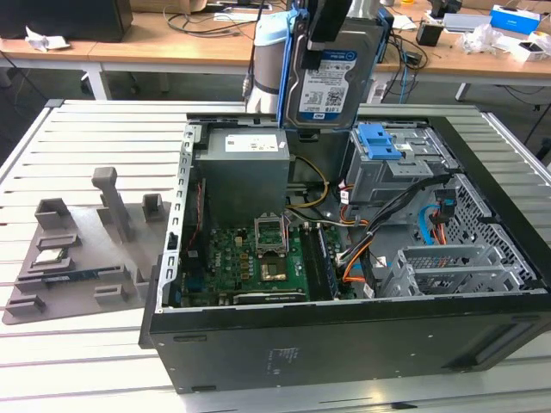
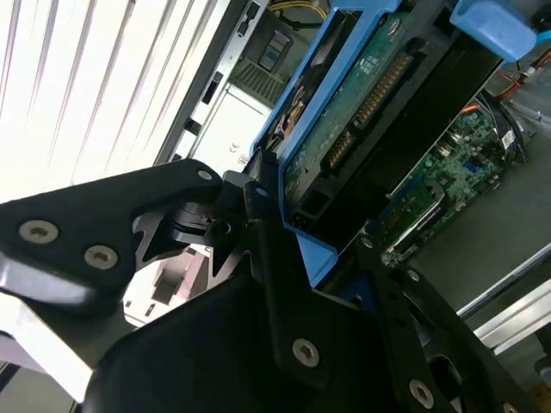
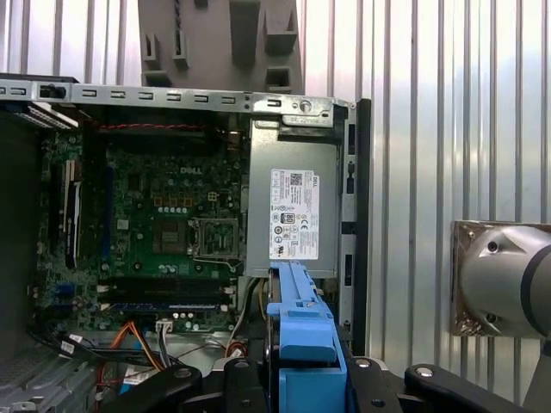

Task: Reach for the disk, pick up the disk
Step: 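Pick up the disk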

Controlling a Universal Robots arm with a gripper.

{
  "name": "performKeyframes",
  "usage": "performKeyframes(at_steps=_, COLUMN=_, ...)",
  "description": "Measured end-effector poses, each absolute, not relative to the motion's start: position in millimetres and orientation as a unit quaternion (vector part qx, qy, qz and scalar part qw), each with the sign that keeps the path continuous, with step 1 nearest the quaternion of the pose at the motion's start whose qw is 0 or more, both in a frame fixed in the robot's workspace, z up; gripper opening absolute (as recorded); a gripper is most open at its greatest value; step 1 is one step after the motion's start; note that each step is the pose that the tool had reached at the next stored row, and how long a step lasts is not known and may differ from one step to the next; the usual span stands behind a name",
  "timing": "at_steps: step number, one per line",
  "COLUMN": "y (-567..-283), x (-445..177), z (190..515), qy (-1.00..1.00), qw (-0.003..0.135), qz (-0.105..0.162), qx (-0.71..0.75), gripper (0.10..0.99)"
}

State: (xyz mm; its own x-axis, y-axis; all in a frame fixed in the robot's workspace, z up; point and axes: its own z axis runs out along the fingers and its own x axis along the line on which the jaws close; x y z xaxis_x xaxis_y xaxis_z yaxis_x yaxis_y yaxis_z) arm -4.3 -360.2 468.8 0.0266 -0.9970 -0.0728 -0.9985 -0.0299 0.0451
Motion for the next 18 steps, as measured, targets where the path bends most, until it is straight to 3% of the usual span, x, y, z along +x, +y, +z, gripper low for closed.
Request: performKeyframes(at_steps=18, y=-382.9, x=-4.3, z=468.4, qy=0.696, qw=0.009, qz=0.042, qx=-0.716, gripper=0.373)
